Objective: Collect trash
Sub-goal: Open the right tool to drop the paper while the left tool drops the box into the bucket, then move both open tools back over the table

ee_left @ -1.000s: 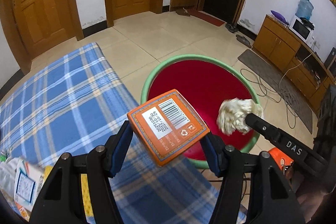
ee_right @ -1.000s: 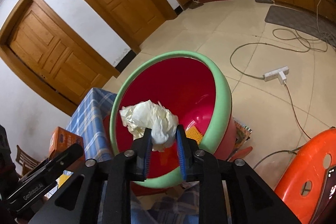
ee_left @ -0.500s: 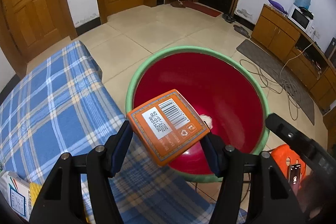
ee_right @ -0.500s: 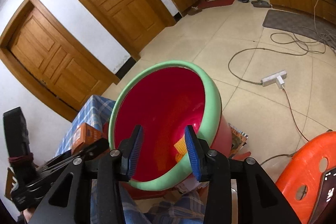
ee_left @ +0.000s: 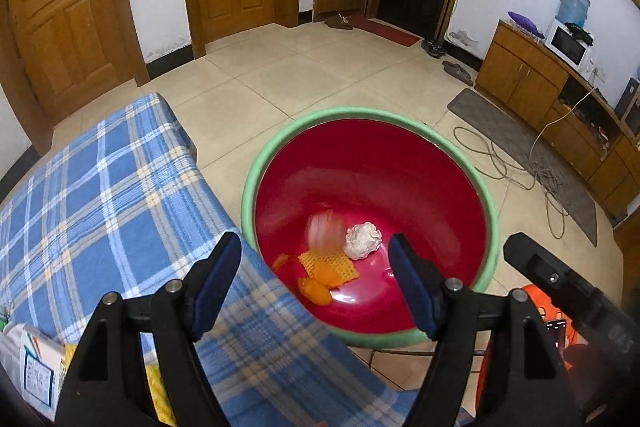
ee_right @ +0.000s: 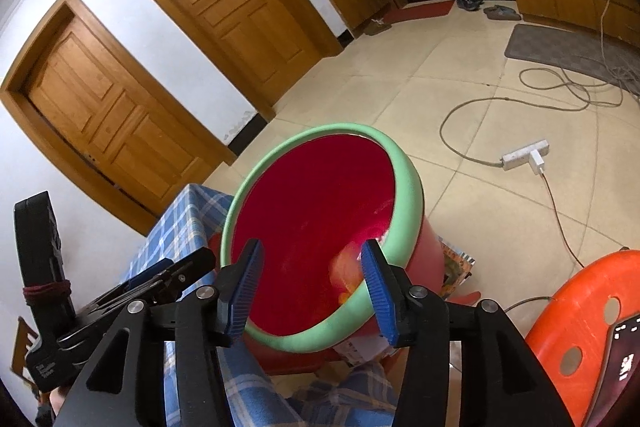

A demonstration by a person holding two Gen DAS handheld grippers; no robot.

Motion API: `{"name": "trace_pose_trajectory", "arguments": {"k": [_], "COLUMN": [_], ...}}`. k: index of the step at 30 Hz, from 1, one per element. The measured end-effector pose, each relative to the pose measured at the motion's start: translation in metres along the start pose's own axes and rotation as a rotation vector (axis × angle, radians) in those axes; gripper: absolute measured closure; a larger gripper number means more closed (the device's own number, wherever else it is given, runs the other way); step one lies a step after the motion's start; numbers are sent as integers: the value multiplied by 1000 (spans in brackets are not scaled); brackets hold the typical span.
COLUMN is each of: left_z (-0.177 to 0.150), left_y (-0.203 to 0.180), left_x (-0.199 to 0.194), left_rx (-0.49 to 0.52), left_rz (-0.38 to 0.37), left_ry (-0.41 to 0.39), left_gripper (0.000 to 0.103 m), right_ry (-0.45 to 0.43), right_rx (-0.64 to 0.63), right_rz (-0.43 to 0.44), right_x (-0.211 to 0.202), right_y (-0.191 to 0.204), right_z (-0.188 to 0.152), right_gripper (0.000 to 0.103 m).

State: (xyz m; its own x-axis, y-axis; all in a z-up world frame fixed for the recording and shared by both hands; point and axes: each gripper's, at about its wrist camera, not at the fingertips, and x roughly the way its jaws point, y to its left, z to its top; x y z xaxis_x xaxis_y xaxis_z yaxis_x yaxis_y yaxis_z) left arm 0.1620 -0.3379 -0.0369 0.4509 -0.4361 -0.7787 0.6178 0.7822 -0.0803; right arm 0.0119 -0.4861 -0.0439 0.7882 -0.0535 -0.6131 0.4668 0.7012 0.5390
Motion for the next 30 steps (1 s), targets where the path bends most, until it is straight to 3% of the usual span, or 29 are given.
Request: {"name": "trace_pose_trajectory", "arguments": {"k": [12,19,30], "left_z": [-19,-41,-80], "left_y": [21,44,104], "left_x": [-60,-105,-168], "left_rx": [-63,-121,-231], "left_rz": [20,50,168], "left_ry": [-46,-95,-159], "left_gripper": [28,28,28], "right_ry": [1,-5,37], "right_rx": [-89,-170,-261], "right_rz": [41,65,172], "right_x": [-29,-53,-67], "right_y": [38,69,119], "right_z": [-13,-25,-52], "right_gripper": [37,37,37]}}
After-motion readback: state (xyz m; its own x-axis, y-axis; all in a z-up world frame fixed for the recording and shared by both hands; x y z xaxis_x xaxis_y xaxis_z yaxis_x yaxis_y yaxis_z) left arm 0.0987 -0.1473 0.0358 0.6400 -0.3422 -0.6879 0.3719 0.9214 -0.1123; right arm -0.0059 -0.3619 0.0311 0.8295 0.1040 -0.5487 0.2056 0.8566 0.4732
